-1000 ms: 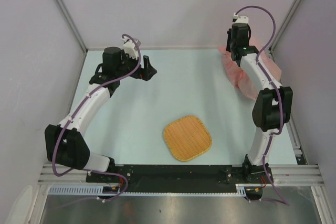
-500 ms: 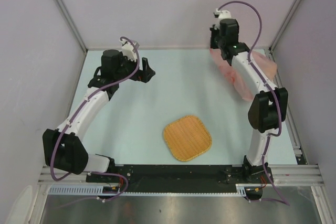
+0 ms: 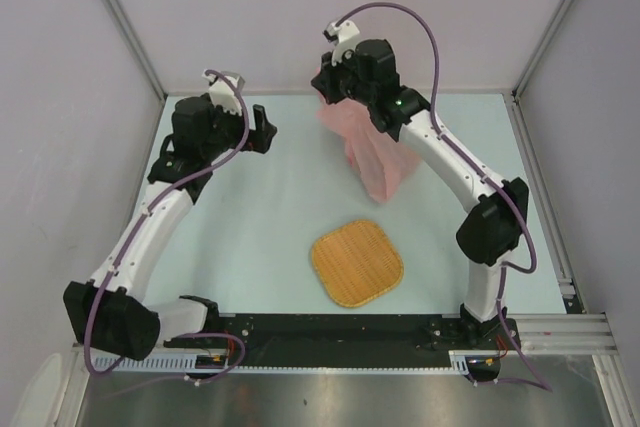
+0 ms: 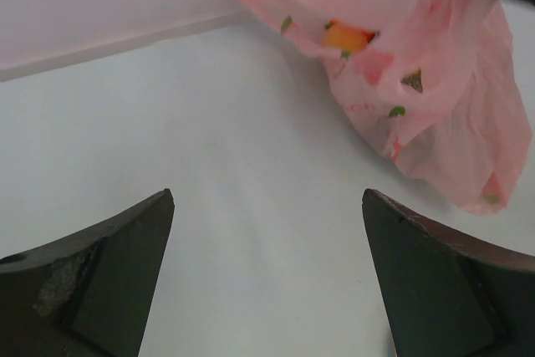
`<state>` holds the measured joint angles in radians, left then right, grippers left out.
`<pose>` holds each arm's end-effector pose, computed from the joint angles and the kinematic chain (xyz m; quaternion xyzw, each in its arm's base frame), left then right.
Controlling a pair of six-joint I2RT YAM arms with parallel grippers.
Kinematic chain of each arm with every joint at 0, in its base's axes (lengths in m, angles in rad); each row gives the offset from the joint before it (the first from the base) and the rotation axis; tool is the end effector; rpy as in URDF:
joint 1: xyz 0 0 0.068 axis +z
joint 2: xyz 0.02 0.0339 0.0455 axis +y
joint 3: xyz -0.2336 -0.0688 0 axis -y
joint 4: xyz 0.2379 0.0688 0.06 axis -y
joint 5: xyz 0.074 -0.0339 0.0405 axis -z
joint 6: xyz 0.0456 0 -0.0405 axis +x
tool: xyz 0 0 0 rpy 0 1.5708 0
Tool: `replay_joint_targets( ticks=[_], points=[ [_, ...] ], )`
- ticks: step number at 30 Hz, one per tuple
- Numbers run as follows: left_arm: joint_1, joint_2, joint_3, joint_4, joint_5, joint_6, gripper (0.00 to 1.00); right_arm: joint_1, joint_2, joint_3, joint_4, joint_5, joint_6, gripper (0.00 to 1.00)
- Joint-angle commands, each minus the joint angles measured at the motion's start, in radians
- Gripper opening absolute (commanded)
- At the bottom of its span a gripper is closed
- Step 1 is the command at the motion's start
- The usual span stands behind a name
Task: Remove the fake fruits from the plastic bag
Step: Adjust the plastic bag at the center of the board.
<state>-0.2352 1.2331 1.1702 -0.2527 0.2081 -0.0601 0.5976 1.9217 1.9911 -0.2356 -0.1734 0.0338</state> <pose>0.2862 -0.0783 0.3420 0.1311 0.7966 -0.1691 0.5653 0.3682 0.2601 0.3895 -0.2653 0.7149 0.2626 0.5912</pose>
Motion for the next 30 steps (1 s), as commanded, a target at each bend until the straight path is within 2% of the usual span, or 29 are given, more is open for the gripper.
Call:
replay_joint_targets(
  ticks=[1, 5, 9, 12, 13, 16, 17, 20, 25, 30],
  points=[
    [0.005, -0.084, -0.018, -0.005, -0.084, 0.058, 1.00, -0.010, -0.140, -0.185, -0.054, -0.078, 0.017, 0.00],
    [0.005, -0.084, -0.021, -0.008, -0.053, 0.106, 1.00, -0.015, -0.353, -0.382, -0.103, -0.092, 0.008, 0.00],
    [0.004, -0.024, -0.030, 0.003, 0.043, 0.134, 1.00, -0.009, -0.456, -0.468, -0.174, -0.097, -0.031, 0.00],
    [-0.009, 0.067, -0.015, 0.050, 0.105, 0.157, 1.00, -0.015, -0.510, -0.517, -0.212, -0.090, -0.031, 0.00],
    [-0.018, 0.144, 0.000, 0.082, 0.099, 0.166, 1.00, -0.016, -0.521, -0.529, -0.221, -0.090, -0.053, 0.00],
    [-0.039, 0.308, 0.167, 0.048, 0.117, 0.235, 1.00, -0.033, -0.562, -0.572, -0.229, -0.104, -0.052, 0.00],
    [-0.044, 0.436, 0.287, 0.018, 0.126, 0.247, 1.00, -0.036, -0.572, -0.581, -0.234, -0.109, -0.048, 0.00],
    [-0.044, 0.634, 0.496, -0.063, 0.137, 0.238, 1.00, -0.056, -0.613, -0.597, -0.263, -0.129, -0.051, 0.00],
    [-0.046, 0.723, 0.566, -0.014, 0.253, 0.217, 1.00, -0.090, -0.650, -0.644, -0.268, -0.129, -0.041, 0.00],
    [-0.088, 0.808, 0.629, -0.014, 0.173, 0.235, 1.00, -0.136, -0.668, -0.652, -0.257, -0.144, -0.038, 0.00]
  ],
)
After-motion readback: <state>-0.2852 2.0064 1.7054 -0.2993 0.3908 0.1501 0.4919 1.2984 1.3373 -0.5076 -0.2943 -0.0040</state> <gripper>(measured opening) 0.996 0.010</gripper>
